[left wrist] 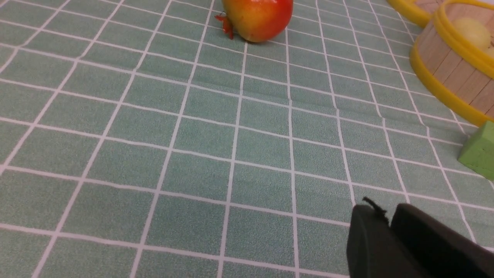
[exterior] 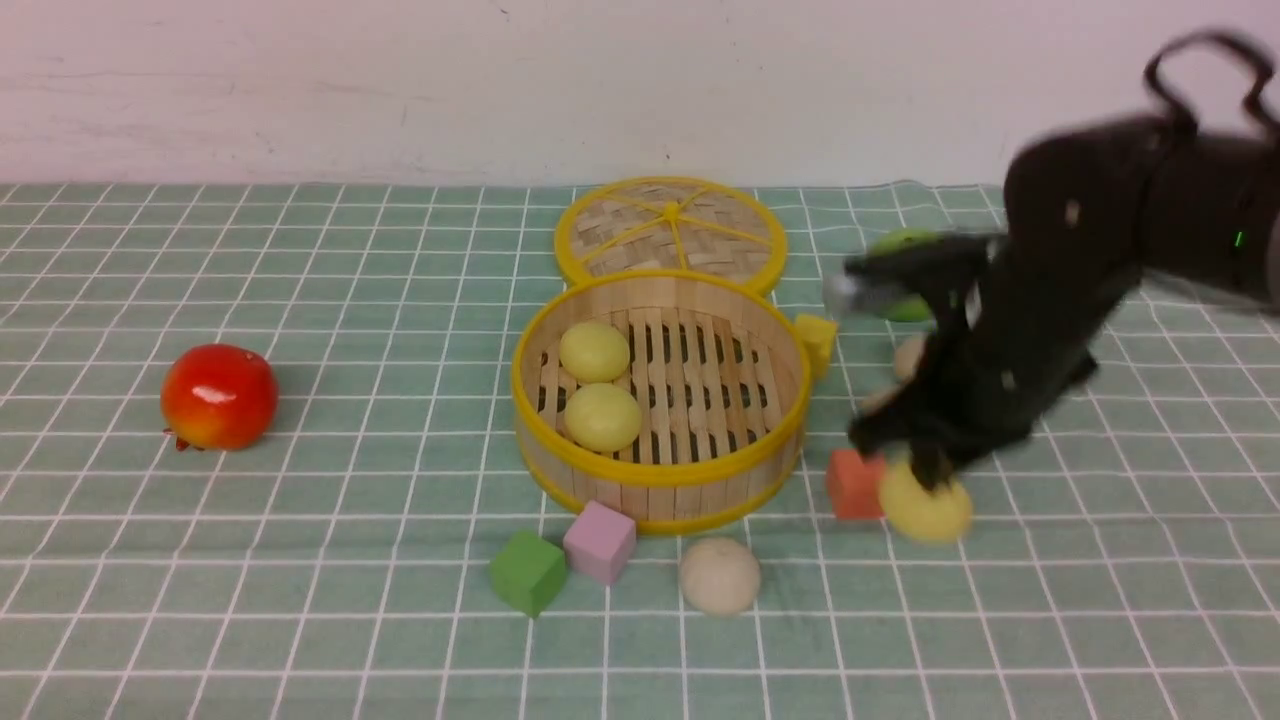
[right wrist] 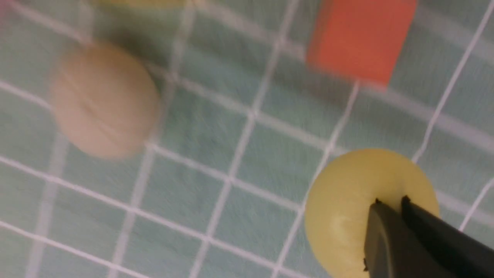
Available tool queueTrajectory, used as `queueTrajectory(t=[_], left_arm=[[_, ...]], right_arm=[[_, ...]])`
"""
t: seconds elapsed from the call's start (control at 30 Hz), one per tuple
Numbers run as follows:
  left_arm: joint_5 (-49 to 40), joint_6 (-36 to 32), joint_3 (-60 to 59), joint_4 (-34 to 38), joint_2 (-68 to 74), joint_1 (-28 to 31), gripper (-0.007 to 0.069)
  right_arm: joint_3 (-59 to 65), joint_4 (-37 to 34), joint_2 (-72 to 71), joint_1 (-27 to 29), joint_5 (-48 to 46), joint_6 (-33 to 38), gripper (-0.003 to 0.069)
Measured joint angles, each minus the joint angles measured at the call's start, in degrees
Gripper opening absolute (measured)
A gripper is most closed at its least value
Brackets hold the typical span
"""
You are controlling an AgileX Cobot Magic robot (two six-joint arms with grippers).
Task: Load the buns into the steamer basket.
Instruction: Use the right arm to put the steamed stuffed bun into the steamer
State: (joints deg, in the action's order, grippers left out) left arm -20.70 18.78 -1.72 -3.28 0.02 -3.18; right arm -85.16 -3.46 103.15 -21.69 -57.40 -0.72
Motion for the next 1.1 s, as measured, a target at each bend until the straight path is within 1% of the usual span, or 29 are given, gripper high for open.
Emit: queueTrajectory(t=[0.07, 0.17, 0.2, 0.27, 0.43, 0.47, 0.57, 0.73, 0.87, 1.03, 1.07, 1.1], left_arm=[[0.00, 0.00, 0.00, 0.00, 0.00, 0.00, 0.0079], [0.00, 0.00, 0.00, 0.00, 0.00, 0.00, 0.0083], [0.00, 0.00, 0.00, 0.00, 0.00, 0.00, 0.0083], [0.00, 0.00, 0.00, 0.00, 0.00, 0.00, 0.0086], [0.00, 0.00, 0.00, 0.00, 0.00, 0.00, 0.0092], [0.00, 0.00, 0.00, 0.00, 0.00, 0.00, 0.0092], [0.00, 0.00, 0.00, 0.00, 0.00, 0.00, 0.0092], [0.00, 0.00, 0.00, 0.00, 0.00, 0.00, 0.0100], [0.00, 0.00, 0.00, 0.00, 0.00, 0.00, 0.0102], [0.00, 0.00, 0.00, 0.00, 0.00, 0.00, 0.0110], [0.00, 0.00, 0.00, 0.00, 0.00, 0.00, 0.0111], [0.00, 0.00, 0.00, 0.00, 0.00, 0.00, 0.0112]], right_arm=[[-5.41, -0.98, 0.31, -0.07, 0.91, 0.72, -0.0006], [-12.97, -1.92, 2.21, -0.07, 5.48, 2.89, -0.0007], [-13.41, -2.08, 2.43, -0.07, 5.87, 3.23, -0.0007], [-18.61, -3.60, 5.83, -0.07, 9.71, 5.45, -0.0007], [-30.49, -10.52, 18.46, -0.07, 11.36, 9.93, -0.0007], [-30.95, -10.80, 18.46, -0.07, 11.36, 10.09, -0.0007], [-37.11, -14.82, 26.07, -0.07, 13.06, 12.06, -0.0007], [-39.48, -18.22, 32.87, -0.08, 17.66, 12.88, -0.0003], [-39.54, -18.96, 34.65, -0.08, 19.69, 13.02, 0.0003], [-39.72, -18.96, 35.11, -0.08, 20.62, 12.17, 0.0060], [-39.72, -18.96, 35.04, -0.08, 20.66, 10.96, 0.0102], [-39.72, -18.96, 34.91, -0.08, 20.57, 10.20, 0.0127]])
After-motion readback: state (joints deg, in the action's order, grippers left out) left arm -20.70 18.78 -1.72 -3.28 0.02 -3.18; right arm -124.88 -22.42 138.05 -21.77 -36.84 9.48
